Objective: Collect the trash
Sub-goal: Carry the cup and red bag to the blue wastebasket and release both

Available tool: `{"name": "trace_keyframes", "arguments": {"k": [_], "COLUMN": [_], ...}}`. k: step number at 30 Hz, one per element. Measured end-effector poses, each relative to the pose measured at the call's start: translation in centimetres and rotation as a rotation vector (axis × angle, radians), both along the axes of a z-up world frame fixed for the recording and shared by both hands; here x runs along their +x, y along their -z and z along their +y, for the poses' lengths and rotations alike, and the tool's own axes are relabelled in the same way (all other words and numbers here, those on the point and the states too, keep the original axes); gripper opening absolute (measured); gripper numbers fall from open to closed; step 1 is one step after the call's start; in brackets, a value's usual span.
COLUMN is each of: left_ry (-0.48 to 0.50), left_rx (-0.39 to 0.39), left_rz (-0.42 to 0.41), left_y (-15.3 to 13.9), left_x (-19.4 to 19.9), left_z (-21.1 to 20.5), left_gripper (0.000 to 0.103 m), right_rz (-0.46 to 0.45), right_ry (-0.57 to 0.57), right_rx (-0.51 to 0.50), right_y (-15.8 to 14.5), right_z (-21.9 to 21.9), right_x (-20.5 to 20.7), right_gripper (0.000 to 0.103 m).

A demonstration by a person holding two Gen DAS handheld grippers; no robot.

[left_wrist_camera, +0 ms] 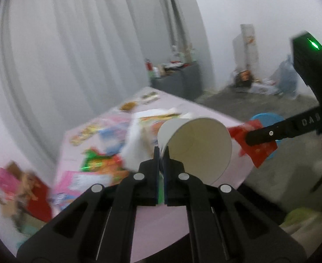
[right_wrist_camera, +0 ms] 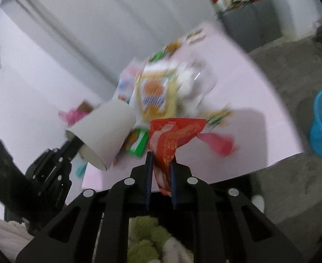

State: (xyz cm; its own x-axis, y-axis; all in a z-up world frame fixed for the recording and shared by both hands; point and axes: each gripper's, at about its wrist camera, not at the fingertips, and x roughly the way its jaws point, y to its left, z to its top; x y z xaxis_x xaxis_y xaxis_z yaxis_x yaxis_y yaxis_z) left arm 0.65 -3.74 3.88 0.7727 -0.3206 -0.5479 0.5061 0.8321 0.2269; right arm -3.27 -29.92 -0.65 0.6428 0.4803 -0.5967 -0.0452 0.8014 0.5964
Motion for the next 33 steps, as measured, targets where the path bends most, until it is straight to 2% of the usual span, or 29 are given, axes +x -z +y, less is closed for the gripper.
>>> {"name": "trace_keyframes", "arguments": {"k": [3, 7, 11, 13, 17, 19, 24, 29, 30, 31, 32, 33], "left_ry": [0.066, 0.139, 0.254, 0.298, 0.348, 0.362, 0.373, 0.356, 0.365, 0.361, 0.347, 0.325], "left_rx": [-0.053, -0.079, -0.052, -0.031, 0.045, 0.077, 0.117, 0.151, 0.156, 0.175, 0.180, 0.172], "left_rz": [0.127, 0.252, 0.364, 0.404, 0.512, 0.573, 0.687, 0.776, 0.801, 0.817, 0.820, 0.824], "left_y": [-1.0, -1.4, -1.3, -0.6, 2.8, 5.6, 11.8, 16.7, 17.9, 19.2, 20.1, 21.1], "left_x": [2.8, 6.6, 9.7, 11.1, 13.7, 15.1, 17.7, 19.1, 19.5, 19.8, 19.9, 20.3], "left_z": [-3.3, -9.7, -19.4, -24.6, -34.9, -39.7, -48.4, -54.1, -55.0, -56.2, -56.5, -56.9], "left_gripper": [0.001, 0.001, 0.001, 0.001, 0.001, 0.001, 0.001, 0.001, 0.005, 0.020, 0.032, 0.054], "right_rz": [-0.038, -0.030, -0.018, 0.016, 0.092, 0.133, 0.225, 0.319, 0.344, 0.363, 0.392, 0.425], "right_ry": [0.142, 0.343, 0.522, 0.605, 0.729, 0.770, 0.833, 0.875, 0.898, 0.918, 0.926, 0.925], "right_rx": [-0.017, 0.032, 0.102, 0.164, 0.284, 0.343, 0.429, 0.548, 0.554, 0.565, 0.585, 0.610], "right_y": [-0.8, -0.5, 1.3, 3.6, 8.9, 11.9, 17.6, 24.6, 26.0, 27.2, 29.1, 31.1], "right_z": [-3.6, -10.4, -17.4, -21.3, -27.1, -29.9, -35.5, -41.0, -41.8, -42.4, -43.3, -43.9], "right_x": [-1.1, -2.3, -3.1, -3.3, -3.0, -2.5, -0.2, 2.7, 3.0, 3.3, 3.8, 4.3], "right_gripper": [0.014, 0.014, 0.014, 0.015, 0.015, 0.015, 0.016, 0.021, 0.028, 0.041, 0.050, 0.065]}}
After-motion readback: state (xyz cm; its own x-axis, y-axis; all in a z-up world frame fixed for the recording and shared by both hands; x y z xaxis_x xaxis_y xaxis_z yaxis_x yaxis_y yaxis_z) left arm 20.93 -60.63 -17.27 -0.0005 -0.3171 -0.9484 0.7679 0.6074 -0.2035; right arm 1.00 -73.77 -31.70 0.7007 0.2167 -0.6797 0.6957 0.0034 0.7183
